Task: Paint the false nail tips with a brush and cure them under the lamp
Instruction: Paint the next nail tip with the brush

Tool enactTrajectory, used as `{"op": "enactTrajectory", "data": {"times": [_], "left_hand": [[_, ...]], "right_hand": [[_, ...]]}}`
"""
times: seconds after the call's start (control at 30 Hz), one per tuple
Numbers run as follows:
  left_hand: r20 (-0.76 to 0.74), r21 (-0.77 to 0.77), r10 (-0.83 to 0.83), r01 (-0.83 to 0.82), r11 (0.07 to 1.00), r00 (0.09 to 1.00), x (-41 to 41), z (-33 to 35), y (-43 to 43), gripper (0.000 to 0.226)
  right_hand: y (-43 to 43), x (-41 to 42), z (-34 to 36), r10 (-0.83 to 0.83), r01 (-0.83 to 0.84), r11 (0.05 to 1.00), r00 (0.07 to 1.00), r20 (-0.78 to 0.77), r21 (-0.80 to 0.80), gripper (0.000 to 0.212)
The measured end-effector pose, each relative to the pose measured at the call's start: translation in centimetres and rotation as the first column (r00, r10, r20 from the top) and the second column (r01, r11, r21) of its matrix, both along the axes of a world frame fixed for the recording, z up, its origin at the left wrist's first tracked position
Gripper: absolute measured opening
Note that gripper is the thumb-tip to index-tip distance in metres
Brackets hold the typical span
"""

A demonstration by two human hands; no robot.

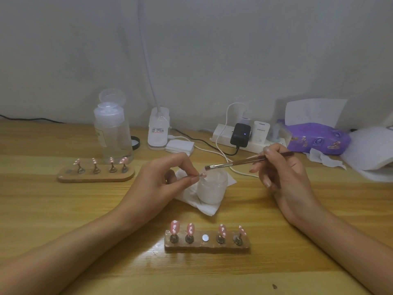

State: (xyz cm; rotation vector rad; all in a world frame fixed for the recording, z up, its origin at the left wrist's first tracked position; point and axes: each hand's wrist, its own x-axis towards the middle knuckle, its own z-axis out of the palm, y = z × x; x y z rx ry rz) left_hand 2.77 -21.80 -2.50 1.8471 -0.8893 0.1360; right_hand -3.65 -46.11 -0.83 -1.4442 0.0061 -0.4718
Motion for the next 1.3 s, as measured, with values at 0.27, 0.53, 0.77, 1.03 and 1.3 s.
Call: {"op": "enactTrajectory", "data": {"times": [0.27,0.53,0.77,1.03,1.3], "left_hand": [[0.012,-0.001,0.002,-0.002,1.0,1.0,0.15,-0.27,0.08,0.012],[0.04,0.004,0.007,-0.007,1.0,0.999,-0.17,0.06,0.03,0.008],[0.021,-0.005,0.015,-0.015,1.0,1.0,-0.18,0.13,-0.03,0.009],[0.022,-0.008,0.011,-0.01,1.0,1.0,-0.24,0.14,0.0,0.007],[0.032,-0.012,0.011,-0.011,1.0,0.999,-0.28,0.16,-0.04,0.011]], "right_hand": [[0.15,0.07,-0.13,0.004,-0.004,0.999,1.0,-0.025,-0.032,0.018],[0.0,-0.08,-0.02,-0.005,0.006,1.0,0.999,0.036,-0.023,0.02],[0.26,-0.02,-0.05,0.003,-0.004,0.999,1.0,-0.026,-0.039,0.018],[0.05,-0.02,-0.05,0.006,-0.006,1.0,1.0,0.003,-0.001,0.018],[0.25,0.05,-0.16,0.02,-0.021,0.999,1.0,-0.016,-0.044,0.018]]}}
